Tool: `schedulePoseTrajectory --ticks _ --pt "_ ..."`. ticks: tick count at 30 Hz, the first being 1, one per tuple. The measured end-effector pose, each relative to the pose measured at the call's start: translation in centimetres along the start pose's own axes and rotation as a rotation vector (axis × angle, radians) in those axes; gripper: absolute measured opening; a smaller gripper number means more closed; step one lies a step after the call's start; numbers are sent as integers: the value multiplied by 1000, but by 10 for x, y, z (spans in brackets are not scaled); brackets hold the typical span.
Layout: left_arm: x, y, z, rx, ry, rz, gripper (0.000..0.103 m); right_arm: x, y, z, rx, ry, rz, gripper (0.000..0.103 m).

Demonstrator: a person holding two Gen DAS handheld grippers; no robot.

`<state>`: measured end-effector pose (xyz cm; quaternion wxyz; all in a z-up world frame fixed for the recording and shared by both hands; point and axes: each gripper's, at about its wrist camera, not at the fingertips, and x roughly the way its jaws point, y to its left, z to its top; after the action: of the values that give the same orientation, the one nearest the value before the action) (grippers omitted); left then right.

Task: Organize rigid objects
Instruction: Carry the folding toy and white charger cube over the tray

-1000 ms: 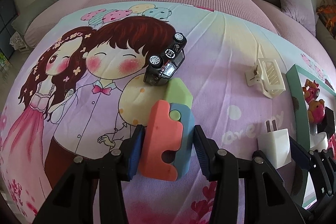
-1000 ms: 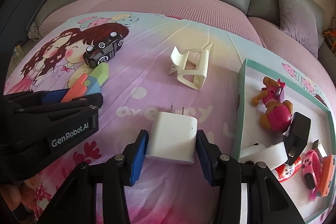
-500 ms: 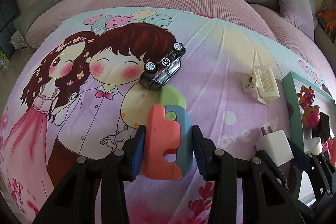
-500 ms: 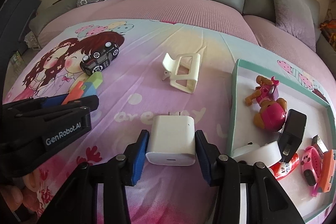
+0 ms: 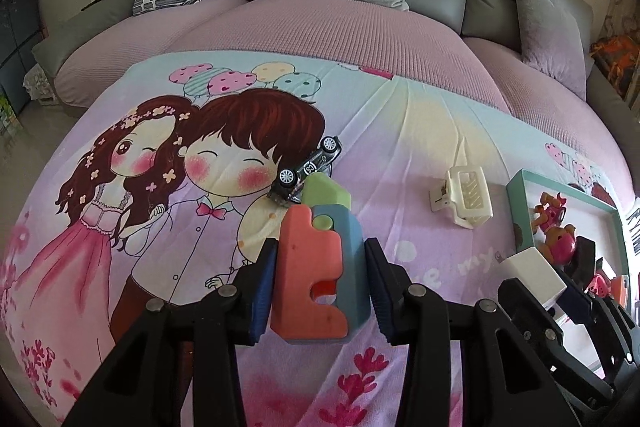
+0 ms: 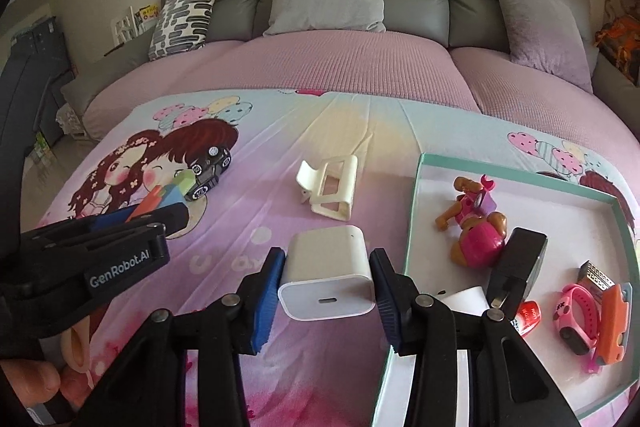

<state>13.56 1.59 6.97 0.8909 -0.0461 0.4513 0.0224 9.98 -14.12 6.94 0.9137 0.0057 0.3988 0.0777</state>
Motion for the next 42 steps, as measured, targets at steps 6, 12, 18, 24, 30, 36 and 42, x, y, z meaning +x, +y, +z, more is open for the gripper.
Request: schedulePoseTrajectory --ticks 6,12,18,24,30,36,42 --pt "-11 -7 3 18 -27 -6 44 -2 -7 3 23 0 4 47" --pt "-14 -20 2 53 -28 -9 44 -9 -18 4 50 -20 8 47" --pt "-26 -37 5 78 -59 -53 44 -24 -39 7 99 -62 -7 47" --pt "-35 -69 5 130 -82 -128 44 -39 -72 10 169 -101 -52 47" --pt "-38 -113 -2 238 -77 -158 44 -50 -117 9 266 -120 -99 47" --pt "-41 -152 -9 329 -72 -188 44 -62 -161 3 355 -138 -147 47" --pt "-44 -188 -14 400 -63 -236 44 -71 -196 -6 432 -154 -203 47"
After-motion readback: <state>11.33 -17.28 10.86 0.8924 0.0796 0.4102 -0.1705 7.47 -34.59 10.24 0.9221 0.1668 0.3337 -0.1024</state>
